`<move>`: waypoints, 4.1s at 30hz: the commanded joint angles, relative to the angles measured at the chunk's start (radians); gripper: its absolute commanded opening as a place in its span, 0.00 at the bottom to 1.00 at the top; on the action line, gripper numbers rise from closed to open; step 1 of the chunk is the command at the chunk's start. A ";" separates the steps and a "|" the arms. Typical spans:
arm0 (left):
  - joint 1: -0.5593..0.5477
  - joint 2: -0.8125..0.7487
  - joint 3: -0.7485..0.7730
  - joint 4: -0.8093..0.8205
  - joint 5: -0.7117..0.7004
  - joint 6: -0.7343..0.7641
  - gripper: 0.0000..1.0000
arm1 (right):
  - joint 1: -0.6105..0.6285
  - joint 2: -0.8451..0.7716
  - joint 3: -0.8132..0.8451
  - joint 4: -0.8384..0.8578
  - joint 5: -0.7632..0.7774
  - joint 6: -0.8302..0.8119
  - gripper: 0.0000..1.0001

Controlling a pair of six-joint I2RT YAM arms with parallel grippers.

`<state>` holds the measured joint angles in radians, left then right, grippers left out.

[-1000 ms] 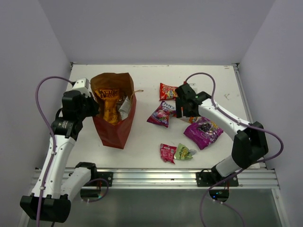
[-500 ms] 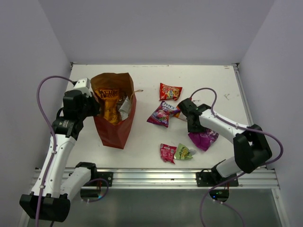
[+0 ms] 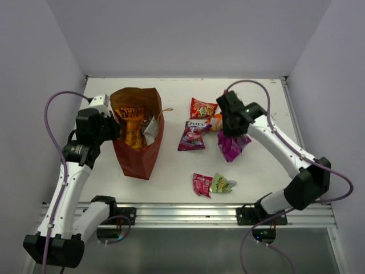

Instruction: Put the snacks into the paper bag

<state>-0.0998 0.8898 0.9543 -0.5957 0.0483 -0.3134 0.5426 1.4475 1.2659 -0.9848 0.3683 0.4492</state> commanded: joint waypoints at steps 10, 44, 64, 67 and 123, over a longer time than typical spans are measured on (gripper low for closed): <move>-0.011 -0.023 0.021 0.016 -0.004 0.007 0.00 | 0.186 0.365 1.131 0.052 -0.317 -0.198 0.00; -0.011 -0.002 0.000 0.048 0.009 0.004 0.00 | 0.344 0.355 1.141 0.089 -0.444 -0.199 0.75; -0.012 -0.002 0.003 0.040 0.010 0.005 0.00 | 0.039 0.085 0.036 0.530 -0.480 -0.167 0.95; -0.012 -0.003 0.003 0.033 0.005 0.008 0.00 | 0.022 0.178 0.047 0.596 -0.517 -0.185 0.94; -0.012 0.006 -0.002 0.042 0.010 0.011 0.00 | 0.249 0.567 1.170 0.305 -0.761 -0.179 0.00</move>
<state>-0.1017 0.9089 0.9569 -0.5697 0.0376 -0.3103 0.7940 2.0403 2.4165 -0.7799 -0.3099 0.2115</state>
